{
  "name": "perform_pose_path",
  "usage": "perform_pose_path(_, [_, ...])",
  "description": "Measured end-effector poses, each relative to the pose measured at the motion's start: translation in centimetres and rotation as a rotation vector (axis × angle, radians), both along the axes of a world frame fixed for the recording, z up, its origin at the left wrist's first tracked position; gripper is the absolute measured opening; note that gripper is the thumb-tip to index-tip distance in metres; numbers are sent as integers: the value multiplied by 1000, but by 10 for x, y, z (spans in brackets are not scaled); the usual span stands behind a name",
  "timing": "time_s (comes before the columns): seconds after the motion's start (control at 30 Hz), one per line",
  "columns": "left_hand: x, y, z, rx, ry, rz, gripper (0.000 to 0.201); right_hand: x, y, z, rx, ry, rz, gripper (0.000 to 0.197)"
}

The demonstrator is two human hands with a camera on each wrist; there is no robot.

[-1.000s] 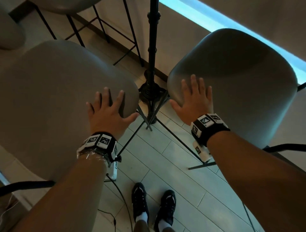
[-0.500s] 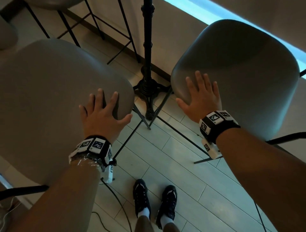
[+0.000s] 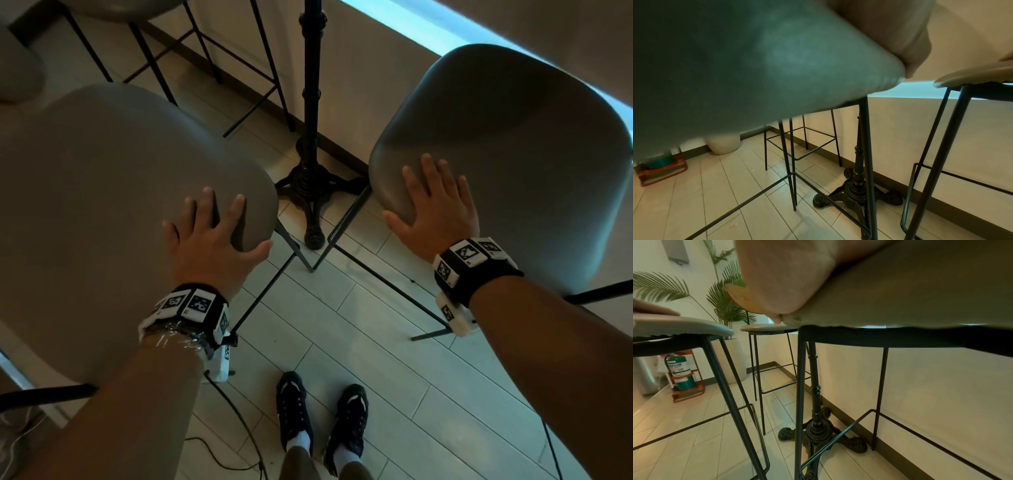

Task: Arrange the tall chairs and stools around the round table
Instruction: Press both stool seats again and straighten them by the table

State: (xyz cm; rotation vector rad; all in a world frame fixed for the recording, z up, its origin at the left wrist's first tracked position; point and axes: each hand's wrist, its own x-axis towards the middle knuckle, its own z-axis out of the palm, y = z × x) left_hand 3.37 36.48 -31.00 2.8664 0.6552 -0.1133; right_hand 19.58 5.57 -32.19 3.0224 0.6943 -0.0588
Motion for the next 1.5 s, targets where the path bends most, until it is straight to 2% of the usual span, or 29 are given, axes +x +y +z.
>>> perform_pose_path(0.27, [25,2,-1,20,-8,28,84,-2,1,-1,-11,-5,-14,82])
perform_pose_path(0.83, [13,-12,-6,15,-58,19,78,29,-8,19,-12,20,-21,82])
perform_pose_path(1.07, [11,-7,-4,14,-52,4,80,-1,2,2,-20,17,-1,82])
perform_pose_path(1.5, [4,-5,-1,5,-33,-7,80,-14,0,-1,17,-5,-63,79])
